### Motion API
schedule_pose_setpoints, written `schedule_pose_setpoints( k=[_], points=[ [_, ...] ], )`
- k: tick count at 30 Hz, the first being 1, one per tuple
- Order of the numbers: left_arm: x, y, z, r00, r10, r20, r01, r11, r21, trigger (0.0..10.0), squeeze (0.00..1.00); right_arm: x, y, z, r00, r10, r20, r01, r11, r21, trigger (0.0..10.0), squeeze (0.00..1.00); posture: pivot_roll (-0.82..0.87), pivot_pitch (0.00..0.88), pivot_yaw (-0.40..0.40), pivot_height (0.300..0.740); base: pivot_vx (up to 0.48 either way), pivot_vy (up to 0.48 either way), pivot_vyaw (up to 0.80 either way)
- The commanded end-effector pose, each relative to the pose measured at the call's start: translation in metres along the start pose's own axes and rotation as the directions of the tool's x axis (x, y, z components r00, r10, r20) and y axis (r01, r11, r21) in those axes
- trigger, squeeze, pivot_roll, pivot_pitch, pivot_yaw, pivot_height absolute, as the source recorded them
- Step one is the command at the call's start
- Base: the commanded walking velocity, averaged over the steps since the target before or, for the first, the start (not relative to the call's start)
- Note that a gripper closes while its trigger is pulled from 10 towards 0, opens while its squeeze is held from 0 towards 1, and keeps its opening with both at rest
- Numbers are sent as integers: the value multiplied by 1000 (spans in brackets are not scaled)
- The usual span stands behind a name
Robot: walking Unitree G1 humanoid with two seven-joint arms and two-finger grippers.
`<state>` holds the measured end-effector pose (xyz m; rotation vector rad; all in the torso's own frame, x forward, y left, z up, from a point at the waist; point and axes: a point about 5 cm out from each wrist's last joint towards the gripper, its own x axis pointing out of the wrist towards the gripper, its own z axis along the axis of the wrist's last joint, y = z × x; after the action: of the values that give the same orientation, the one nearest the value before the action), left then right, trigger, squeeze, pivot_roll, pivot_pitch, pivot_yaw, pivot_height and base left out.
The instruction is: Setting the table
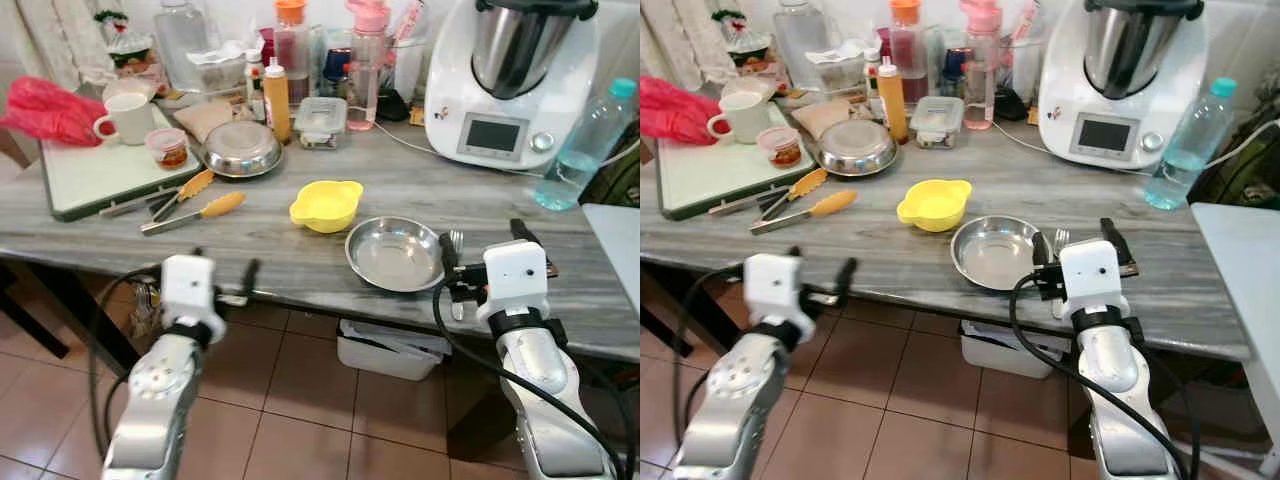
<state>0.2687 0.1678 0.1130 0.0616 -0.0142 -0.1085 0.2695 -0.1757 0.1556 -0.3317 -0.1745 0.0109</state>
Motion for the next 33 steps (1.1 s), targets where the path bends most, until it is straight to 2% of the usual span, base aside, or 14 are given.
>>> schedule_pose_setpoints(
  k=[1, 5, 10, 19, 29, 33],
  points=[
    [-6, 5, -2, 999, 49, 1, -49, 998, 32, 10000, 0, -1, 5, -1, 999, 35, -4, -35, 999, 9, 10000, 1000, -47, 0, -26, 740, 0, 0, 0],
    [-11, -4, -5, 999, 49, 2, -49, 999, 23, 10000, 0, 0, 9, -6, 998, 50, -24, -49, 998, 32, 10000, 1000, -25, 0, -36, 740, 0, 0, 0],
    [-7, 0, -6, 999, 51, -18, -50, 998, 47, 10000, 0, -1, 7, -10, 999, 25, -47, -23, 999, 46, 10000, 973, -32, 0, -15, 740, 0, 0, 0],
    [1, -6, -4, 1000, 17, -22, -16, 998, 65, 10000, 0, -6, 6, -14, 998, -2, -69, 5, 999, 46, 10000, 961, -59, 0, 18, 740, -315, 0, 0],
    [1, -12, -7, 999, -24, -35, 26, 998, 52, 10000, 0, -4, 5, -13, 998, -10, -70, 13, 999, 41, 10000, 961, -63, 0, 17, 740, -331, 0, 0],
    [3, -15, -7, 999, -43, -30, 45, 996, 74, 10000, 0, -5, 5, -13, 997, -14, -72, 17, 999, 39, 10000, 965, -67, 0, 20, 740, -331, 0, 0]
  ],
)
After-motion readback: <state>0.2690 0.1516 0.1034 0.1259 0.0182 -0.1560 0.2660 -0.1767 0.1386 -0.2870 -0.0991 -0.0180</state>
